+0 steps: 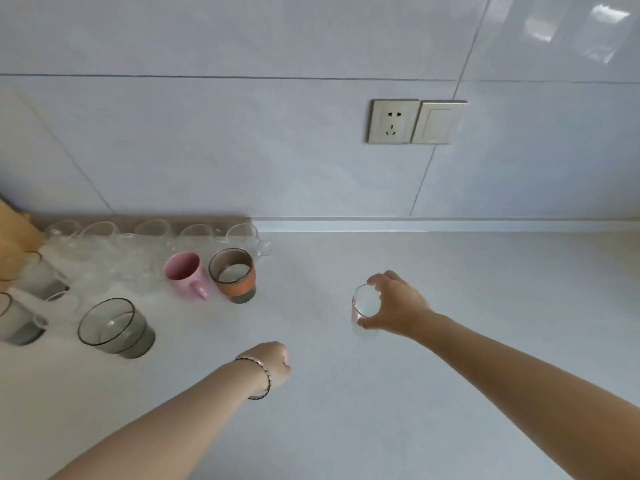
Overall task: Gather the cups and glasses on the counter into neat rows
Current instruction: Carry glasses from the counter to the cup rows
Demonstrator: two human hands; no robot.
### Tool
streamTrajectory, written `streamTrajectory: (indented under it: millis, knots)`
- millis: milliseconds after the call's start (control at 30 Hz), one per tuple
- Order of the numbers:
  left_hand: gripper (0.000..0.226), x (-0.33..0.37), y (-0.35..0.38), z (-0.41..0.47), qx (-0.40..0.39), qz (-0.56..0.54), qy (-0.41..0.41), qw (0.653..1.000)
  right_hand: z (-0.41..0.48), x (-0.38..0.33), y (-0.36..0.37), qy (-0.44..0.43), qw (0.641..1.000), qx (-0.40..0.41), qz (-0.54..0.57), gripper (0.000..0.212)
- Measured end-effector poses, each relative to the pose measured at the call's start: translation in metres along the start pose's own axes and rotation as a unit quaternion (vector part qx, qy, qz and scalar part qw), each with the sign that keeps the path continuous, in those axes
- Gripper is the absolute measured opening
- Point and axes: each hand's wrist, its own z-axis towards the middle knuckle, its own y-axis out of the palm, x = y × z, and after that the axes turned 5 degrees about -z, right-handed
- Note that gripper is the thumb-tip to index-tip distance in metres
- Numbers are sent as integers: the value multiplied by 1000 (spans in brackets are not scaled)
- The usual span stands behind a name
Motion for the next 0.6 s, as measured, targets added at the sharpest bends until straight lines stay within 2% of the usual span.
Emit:
streamTrajectory:
  millis: [267, 500, 600]
  knots:
    - [16, -158, -29, -48, 30, -53, -51, 997, 6, -167, 72, -71, 997, -42, -13, 77]
    - [12, -215, -34, -64, 67, -106, -71, 990, 35, -261, 121, -88, 995, -48, -23, 80]
    - [13, -234, -35, -65, 75, -125, -80, 986, 49, -287, 132, -78, 996, -40, -16, 89]
